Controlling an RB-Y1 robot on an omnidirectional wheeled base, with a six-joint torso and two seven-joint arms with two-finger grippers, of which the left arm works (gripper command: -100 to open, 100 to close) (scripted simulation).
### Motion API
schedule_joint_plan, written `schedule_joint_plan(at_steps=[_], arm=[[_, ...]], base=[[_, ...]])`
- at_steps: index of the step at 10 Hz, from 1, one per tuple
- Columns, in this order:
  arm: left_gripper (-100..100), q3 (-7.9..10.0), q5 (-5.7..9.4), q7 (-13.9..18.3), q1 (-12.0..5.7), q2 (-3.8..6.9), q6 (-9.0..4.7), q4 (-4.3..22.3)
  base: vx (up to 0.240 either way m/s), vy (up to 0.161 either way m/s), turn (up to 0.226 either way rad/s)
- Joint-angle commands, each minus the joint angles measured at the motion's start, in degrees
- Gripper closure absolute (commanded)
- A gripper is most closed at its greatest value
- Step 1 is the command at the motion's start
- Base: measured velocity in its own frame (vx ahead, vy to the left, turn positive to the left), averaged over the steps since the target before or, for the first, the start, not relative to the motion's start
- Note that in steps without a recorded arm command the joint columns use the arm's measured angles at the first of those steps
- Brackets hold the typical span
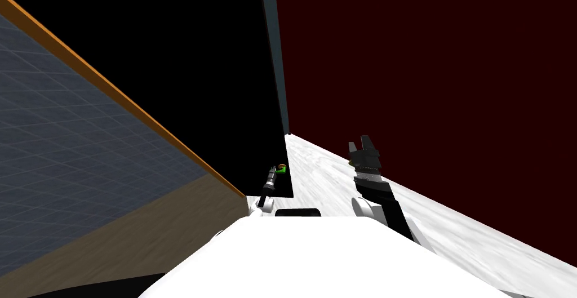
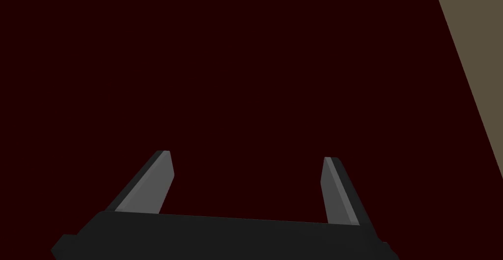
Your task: Push the door open
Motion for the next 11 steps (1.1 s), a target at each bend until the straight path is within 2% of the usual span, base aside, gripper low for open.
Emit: schedule_joint_plan(at_steps=[1, 3, 6, 8, 11], arm=[[100, 1.69, 0.79, -0.5, -0.27, 0.78, -0.16, 0.1], [100, 1.69, 0.79, -0.5, -0.27, 0.78, -0.16, 0.1], [100, 3.62, 1.70, -1.7, -0.32, 0.18, -0.10, 0.2], [100, 3.62, 1.70, -1.7, -0.32, 0.18, -0.10, 0.2], [100, 5.28, 2.47, -2.7, -0.35, -0.60, -0.05, 0.2]], base=[[0.086, -0.037, 0.097], [0.081, -0.060, 0.050], [0.134, -0.112, 0.111], [0.084, -0.056, 0.023], [0.126, -0.133, 0.109]])
